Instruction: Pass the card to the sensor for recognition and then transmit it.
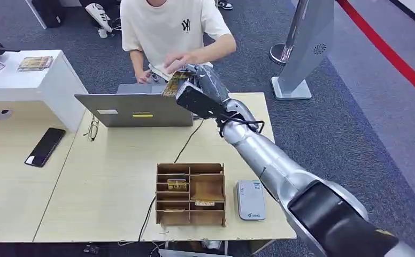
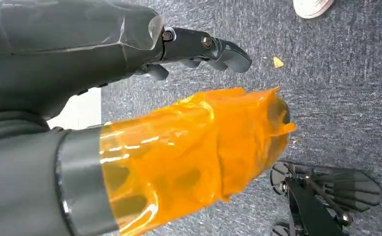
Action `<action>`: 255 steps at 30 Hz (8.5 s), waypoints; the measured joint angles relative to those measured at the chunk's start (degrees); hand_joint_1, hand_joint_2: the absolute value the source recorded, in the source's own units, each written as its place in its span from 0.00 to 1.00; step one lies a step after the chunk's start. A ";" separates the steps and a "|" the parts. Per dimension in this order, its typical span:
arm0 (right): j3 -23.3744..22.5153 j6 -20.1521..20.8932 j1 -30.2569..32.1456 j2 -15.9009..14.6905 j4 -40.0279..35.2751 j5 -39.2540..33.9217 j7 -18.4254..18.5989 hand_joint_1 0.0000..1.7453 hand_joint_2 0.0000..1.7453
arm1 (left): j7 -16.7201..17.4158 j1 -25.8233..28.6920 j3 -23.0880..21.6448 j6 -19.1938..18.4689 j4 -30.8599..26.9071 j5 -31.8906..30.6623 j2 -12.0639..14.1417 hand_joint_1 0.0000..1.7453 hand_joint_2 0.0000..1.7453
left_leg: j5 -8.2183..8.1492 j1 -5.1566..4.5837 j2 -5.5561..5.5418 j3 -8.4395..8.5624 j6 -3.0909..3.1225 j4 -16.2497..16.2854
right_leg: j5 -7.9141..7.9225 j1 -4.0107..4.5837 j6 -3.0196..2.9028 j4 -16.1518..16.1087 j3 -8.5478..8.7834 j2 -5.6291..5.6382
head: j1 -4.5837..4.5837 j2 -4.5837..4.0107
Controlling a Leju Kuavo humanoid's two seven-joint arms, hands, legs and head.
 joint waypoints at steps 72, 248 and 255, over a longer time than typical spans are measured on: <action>0.65 0.51 24.34 -6.45 -21.16 -8.94 -7.61 0.22 1.00 | 0.85 0.99 1.51 -1.20 0.00 3.45 -0.04 0.00 0.00 | 0.01 -0.01 0.01 -0.03 -0.02 0.00 | 0.04 0.00 0.03 -0.02 -0.06 0.01 | 0.00 0.00; 11.39 -1.50 30.73 -22.60 -31.94 20.00 9.29 0.49 1.00 | 0.59 1.54 3.06 -3.06 0.00 6.12 -0.28 0.00 0.00 | 0.04 -0.01 0.01 -0.03 0.00 0.00 | 0.07 -0.01 0.06 -0.03 -0.03 0.00 | 0.00 0.00; 12.17 -0.83 30.56 -22.65 -31.65 19.93 9.70 0.38 1.00 | 0.59 1.54 3.06 -3.19 0.00 6.29 -0.28 0.00 0.00 | 0.04 -0.01 0.01 -0.03 0.00 0.00 | 0.07 -0.01 0.06 -0.03 -0.03 0.00 | 0.00 0.00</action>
